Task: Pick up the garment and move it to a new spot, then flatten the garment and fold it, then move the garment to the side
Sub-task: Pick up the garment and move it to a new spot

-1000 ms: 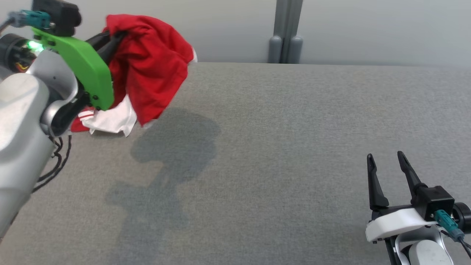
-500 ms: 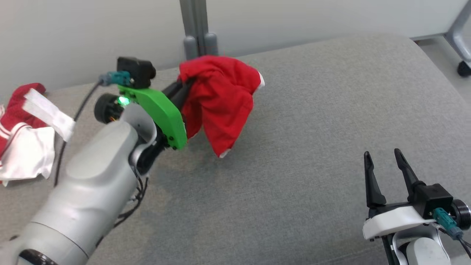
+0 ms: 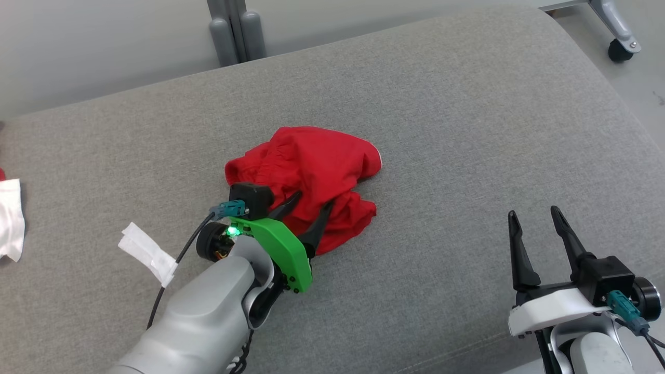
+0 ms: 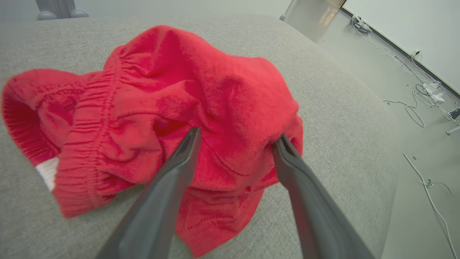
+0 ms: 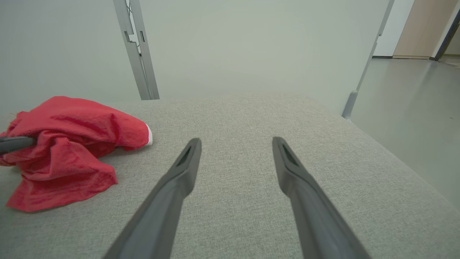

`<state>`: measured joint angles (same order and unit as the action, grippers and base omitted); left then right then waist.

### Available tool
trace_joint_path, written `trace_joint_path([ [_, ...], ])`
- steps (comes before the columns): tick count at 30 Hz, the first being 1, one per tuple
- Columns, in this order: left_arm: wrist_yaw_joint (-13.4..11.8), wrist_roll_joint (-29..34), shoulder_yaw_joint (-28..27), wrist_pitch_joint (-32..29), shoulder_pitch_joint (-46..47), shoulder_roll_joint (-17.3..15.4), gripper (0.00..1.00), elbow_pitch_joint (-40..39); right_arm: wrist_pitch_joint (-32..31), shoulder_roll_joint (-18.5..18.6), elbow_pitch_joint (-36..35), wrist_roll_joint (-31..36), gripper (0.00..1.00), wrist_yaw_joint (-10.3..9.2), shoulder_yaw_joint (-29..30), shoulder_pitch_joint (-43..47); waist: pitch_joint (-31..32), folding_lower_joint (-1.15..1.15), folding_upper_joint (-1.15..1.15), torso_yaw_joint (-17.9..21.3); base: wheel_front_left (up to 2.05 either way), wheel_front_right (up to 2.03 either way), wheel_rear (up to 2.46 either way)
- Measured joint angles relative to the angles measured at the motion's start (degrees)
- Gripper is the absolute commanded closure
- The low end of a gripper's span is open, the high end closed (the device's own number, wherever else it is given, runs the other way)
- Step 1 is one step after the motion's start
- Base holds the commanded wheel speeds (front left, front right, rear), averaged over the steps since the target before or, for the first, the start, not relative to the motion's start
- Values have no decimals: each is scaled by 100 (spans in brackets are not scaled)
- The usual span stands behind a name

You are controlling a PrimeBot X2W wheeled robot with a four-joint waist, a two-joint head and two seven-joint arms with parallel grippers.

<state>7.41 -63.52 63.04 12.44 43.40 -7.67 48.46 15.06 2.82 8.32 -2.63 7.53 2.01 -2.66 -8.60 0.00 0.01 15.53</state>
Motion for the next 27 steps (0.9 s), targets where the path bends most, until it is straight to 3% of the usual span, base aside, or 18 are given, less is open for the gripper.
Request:
trace_joint_path([
  [6, 0, 318, -53, 233, 226, 71, 0, 84, 0, -2, 24, -8, 0, 0, 124, 81, 158, 0, 0, -228, 0, 0, 0],
  [12, -136, 977, -779, 270, 250, 23, 0, -218, 0, -2, 78, 37, 0, 0, 319, 137, 410, 0, 0, -609, 0, 0, 0],
  [27, -770, 2514, -2714, 270, -1863, -105, 0, -1534, 0, -2, 167, 94, 0, 0, 519, 365, 915, 0, 0, -1688, 0, 0, 0],
])
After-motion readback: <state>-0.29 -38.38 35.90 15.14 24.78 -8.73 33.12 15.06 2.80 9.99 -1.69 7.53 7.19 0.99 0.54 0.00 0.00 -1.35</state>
